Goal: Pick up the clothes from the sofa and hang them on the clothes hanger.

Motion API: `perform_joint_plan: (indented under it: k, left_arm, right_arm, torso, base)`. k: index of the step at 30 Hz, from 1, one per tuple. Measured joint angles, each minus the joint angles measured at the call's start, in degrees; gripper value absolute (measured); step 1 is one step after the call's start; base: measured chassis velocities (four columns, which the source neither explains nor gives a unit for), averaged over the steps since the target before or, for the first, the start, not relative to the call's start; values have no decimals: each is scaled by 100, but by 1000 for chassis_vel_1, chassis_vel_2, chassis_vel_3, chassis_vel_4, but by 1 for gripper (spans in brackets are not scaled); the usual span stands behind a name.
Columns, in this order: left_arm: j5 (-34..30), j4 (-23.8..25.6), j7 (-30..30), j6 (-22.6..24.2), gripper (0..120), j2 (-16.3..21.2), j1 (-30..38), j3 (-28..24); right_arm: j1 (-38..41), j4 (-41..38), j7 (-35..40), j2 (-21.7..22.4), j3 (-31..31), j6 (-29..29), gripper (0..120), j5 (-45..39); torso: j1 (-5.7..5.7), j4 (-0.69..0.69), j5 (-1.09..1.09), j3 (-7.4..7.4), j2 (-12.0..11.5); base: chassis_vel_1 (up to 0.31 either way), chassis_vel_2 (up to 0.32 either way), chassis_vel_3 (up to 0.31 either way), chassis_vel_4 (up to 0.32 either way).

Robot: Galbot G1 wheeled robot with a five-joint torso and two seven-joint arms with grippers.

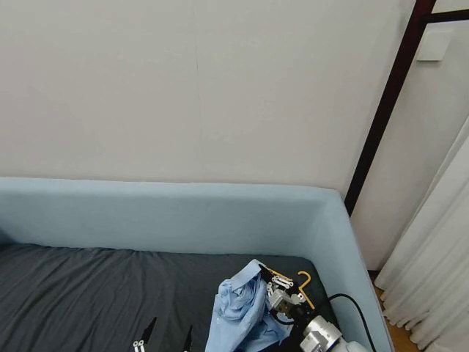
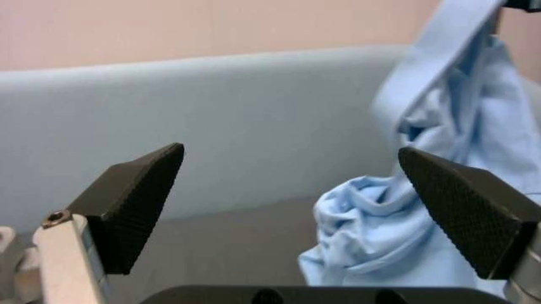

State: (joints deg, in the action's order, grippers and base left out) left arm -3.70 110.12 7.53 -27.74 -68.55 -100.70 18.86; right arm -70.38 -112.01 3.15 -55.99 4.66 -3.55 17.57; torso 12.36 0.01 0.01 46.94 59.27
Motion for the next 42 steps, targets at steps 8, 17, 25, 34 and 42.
perform_joint_plan:
  k: [8, 17, 25, 34, 42]
  left_arm:
    - [-324, 177, 0, 353, 100, 320, 505, -264]
    - [-1270, 315, -105, 695, 100, 1034, 1184, -451]
    - [-2980, 284, -887, 745, 100, 2404, 2163, -57]
    - [-3964, -799, -2718, 474, 100, 2907, 4052, -1530]
    - [-3954, -2444, -4515, 99, 96, 2527, 6501, -3456]
  right_arm:
    - [-329, -482, 34, 185, 502, -20, 0, -418]
    - [-642, -708, -130, 416, 957, -574, 0, -735]
    - [-765, -704, -842, 936, 1408, -1836, 0, -880]
    - [-818, -601, -971, 838, 1581, -2491, 0, -669]
    - [-969, -513, -1056, 875, 1748, -2869, 0, -536]
  torso:
    - [0, -1, 0, 0, 0]
    - [0, -2, 0, 0, 0]
    - [0, -1, -1, 0, -1]
    - [0, -1, 1, 0, -1]
    - [1, -2, -1, 1, -2]
  base:
    - [0, 0, 0, 0]
    - [0, 0, 0, 0]
    - [0, 0, 0, 0]
    - [0, 0, 0, 0]
    - [0, 0, 0, 0]
